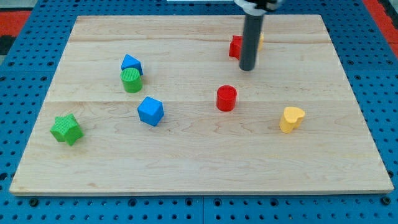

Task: Push red circle to red star

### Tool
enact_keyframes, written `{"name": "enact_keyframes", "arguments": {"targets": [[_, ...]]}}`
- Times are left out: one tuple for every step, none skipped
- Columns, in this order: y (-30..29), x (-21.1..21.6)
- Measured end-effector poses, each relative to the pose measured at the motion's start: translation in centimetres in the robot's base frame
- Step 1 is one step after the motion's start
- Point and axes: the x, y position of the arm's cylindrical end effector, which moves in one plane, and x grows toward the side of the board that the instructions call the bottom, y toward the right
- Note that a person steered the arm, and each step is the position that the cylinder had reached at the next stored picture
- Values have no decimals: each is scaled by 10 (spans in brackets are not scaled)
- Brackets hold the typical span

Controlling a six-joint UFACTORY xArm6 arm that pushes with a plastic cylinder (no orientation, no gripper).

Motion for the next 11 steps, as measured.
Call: {"name": "enact_keyframes", "arguments": {"targets": [[-1, 44], [-27, 91], [-49, 122], [-83, 107], [-83, 81], [-50, 68], [-3, 60], [5, 44], [4, 20], [4, -2], [22, -17]]}}
